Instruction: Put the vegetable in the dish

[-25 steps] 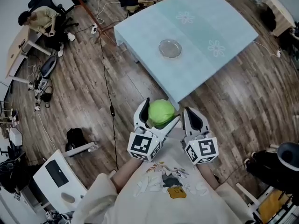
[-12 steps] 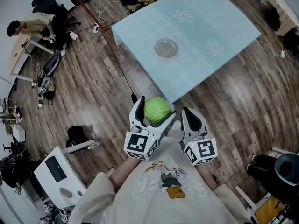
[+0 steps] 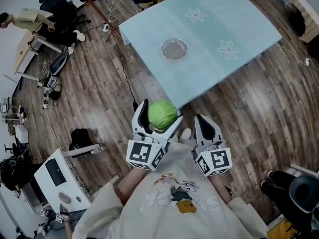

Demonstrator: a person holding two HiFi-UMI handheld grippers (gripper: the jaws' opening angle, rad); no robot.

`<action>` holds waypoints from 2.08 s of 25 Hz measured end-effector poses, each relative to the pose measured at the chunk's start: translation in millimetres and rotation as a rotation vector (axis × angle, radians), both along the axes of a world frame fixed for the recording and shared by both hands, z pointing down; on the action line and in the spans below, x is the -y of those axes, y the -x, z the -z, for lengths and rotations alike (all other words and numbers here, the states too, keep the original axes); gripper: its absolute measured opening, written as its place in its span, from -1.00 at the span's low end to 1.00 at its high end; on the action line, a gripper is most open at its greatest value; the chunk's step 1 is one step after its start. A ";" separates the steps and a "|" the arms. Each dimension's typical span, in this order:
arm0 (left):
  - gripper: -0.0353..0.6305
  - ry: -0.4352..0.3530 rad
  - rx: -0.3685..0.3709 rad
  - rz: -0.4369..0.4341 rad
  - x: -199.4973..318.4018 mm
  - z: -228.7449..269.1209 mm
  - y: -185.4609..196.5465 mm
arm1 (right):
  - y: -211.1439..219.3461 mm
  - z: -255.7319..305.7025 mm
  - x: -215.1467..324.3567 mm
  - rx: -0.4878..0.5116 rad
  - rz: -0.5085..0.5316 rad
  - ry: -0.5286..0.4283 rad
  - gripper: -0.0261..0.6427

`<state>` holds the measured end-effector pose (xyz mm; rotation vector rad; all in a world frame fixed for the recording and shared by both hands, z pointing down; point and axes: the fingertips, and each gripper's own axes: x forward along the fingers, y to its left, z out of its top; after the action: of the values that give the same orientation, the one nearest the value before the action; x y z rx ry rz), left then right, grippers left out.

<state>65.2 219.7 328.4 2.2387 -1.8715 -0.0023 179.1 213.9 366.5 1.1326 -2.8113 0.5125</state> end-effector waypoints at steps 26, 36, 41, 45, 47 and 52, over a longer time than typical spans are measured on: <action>0.71 0.039 -0.033 -0.075 104.9 -7.1 32.7 | 49.2 -13.1 104.8 -0.044 -0.017 0.049 -0.85; 0.71 0.101 -0.040 -0.210 179.4 -24.7 78.6 | 96.0 -11.9 178.8 -0.081 -0.098 0.058 -0.85; 0.71 0.118 -0.056 -0.278 208.8 -30.5 102.5 | 119.9 -10.0 204.4 -0.104 -0.162 0.069 -0.85; 0.71 0.134 -0.068 -0.340 225.1 -36.9 111.6 | 133.7 -16.0 216.8 -0.125 -0.198 0.085 -0.85; 0.71 0.142 -0.071 -0.359 233.5 -42.5 115.7 | 138.6 -18.8 224.1 -0.138 -0.211 0.088 -0.85; 0.71 0.176 -0.075 -0.362 252.6 -59.6 120.4 | 142.5 -24.2 236.9 -0.164 -0.210 0.100 -0.85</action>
<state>-55.2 -32.9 388.0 2.3802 -1.3497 0.1311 36.6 -23.0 390.7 1.3887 -2.5144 0.5410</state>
